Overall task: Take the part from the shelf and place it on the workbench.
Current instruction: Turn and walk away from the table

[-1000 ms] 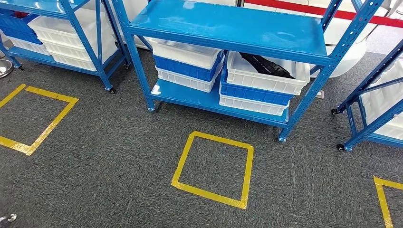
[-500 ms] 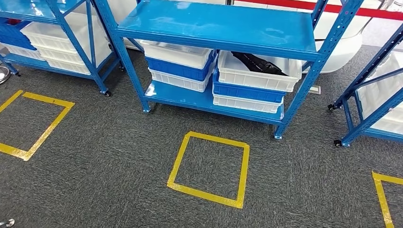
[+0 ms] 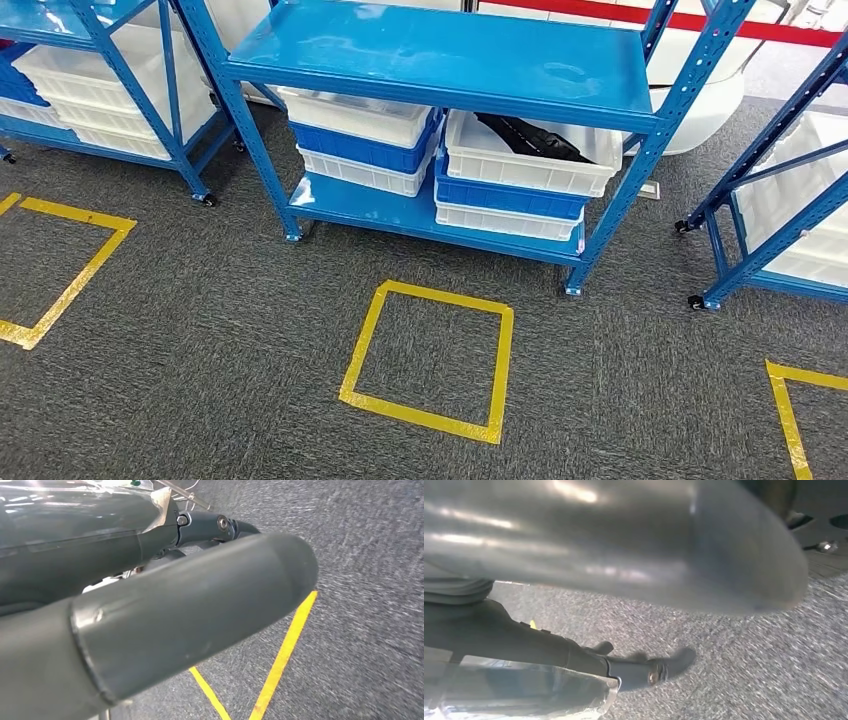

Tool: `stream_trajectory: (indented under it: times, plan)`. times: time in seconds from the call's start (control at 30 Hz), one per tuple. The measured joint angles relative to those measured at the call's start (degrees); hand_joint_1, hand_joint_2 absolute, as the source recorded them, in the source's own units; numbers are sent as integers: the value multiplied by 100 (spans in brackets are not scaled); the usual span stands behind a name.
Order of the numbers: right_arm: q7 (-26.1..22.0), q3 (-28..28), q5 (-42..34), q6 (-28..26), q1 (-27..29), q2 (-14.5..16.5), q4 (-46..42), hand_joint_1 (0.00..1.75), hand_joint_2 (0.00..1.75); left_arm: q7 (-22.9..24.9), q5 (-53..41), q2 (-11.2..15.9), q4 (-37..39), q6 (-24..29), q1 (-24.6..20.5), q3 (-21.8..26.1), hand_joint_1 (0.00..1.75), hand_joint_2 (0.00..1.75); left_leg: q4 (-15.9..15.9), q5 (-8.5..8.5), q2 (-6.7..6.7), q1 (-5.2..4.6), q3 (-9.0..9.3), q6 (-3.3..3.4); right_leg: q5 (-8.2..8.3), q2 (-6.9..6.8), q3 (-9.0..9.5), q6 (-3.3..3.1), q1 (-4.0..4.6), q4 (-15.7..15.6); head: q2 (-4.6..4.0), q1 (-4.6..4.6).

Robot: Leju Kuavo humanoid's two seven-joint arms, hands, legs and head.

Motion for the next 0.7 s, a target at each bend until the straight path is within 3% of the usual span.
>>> stream_trajectory:
  times: [0.07, 0.17, 0.2, 0.23, 0.27, 0.3, 0.37, 0.43, 0.53, 0.57, 0.6, 0.67, 0.7]
  plan:
    - [0, 5, 7, -1, 1, -6, -1, 0, 0, 1, 0, -9, 0, 4, 4, 1, 0, 0, -125, 19, 8, 28, 112, 25, -109, -48, -68, 25, 11, 217, 0, 8]
    - [0, 10, 22, -1, -4, -26, -1, 0, 0, 0, 1, -22, 0, 6, 6, 2, 0, 0, -169, -16, 33, 41, 197, 58, -477, -78, -663, 17, -25, 1257, 0, 19]
    - [0, 11, 26, 0, 2, -33, -1, 0, 0, 0, 3, -25, 0, 7, 7, 2, 0, 0, -168, -42, 33, 40, 224, 54, -513, -80, -850, 50, -45, 1514, 0, 18]
    - [0, 11, 29, 1, 12, -39, -1, 0, 0, 0, 5, -28, 0, 8, 9, 3, 0, 0, -166, -69, 28, 40, 254, 45, -448, -82, -924, 102, -62, 1552, 0, 21]
    - [-1, 12, 32, 2, 23, -48, -1, 0, 0, 0, 8, -32, 0, 8, 11, 3, 0, 0, -165, -102, 20, 45, 297, 27, -288, -87, -890, 170, -84, 1366, 0, 23]
    - [-4, 13, 34, 2, 32, -58, -1, 0, 0, 1, 11, -38, 0, 9, 13, 4, 0, 0, -163, -140, 12, 51, 348, 1, -68, -98, -759, 237, -108, 989, 0, 26]
    - [-14, 14, 41, 5, 37, -72, 0, 0, 0, 1, 16, -45, 0, 14, 14, 5, 0, 0, -152, -232, 6, 38, 422, -75, 285, -129, -466, 276, -134, 266, 0, 43]
    - [-26, 16, 49, 8, 29, -77, 1, 0, 0, 1, 19, -45, 0, 23, 3, 4, 0, 0, -148, -301, 11, 25, 453, -151, 370, -138, -349, 182, -114, 29, 0, 36]
    - [-34, 17, 65, 10, 20, -78, 1, 0, 0, 3, 20, -51, -1, 34, -15, 3, 0, 0, -90, -374, 13, 78, 468, -247, 352, -115, -297, 24, -117, 0, 0, 16]
    - [-34, 17, 70, 10, 19, -78, 1, 0, 0, 4, 20, -54, -2, 37, -17, 3, 0, 0, 72, -465, 9, 93, 399, -277, 342, -107, -273, -19, -136, -11, 0, 10]
    - [-35, 17, 74, 10, 18, -77, 1, 0, 0, 4, 19, -54, -2, 39, -18, 3, 0, 0, 355, -601, 0, 103, 258, -303, 328, -99, -248, -57, -150, -18, 0, 3]
    - [-35, 18, 80, 11, 14, -75, 1, 0, 0, 2, 17, -51, -2, 42, -11, 3, 0, 0, 1148, -903, -8, 104, -206, -339, 282, -92, -214, -114, -132, -18, 0, -8]
    - [-35, 19, 83, 12, 14, -75, 1, 0, 0, 2, 17, -49, -2, 42, -5, 3, 0, 0, 1447, -957, -10, 105, -420, -347, 259, -84, -192, -129, -124, -18, 0, -8]
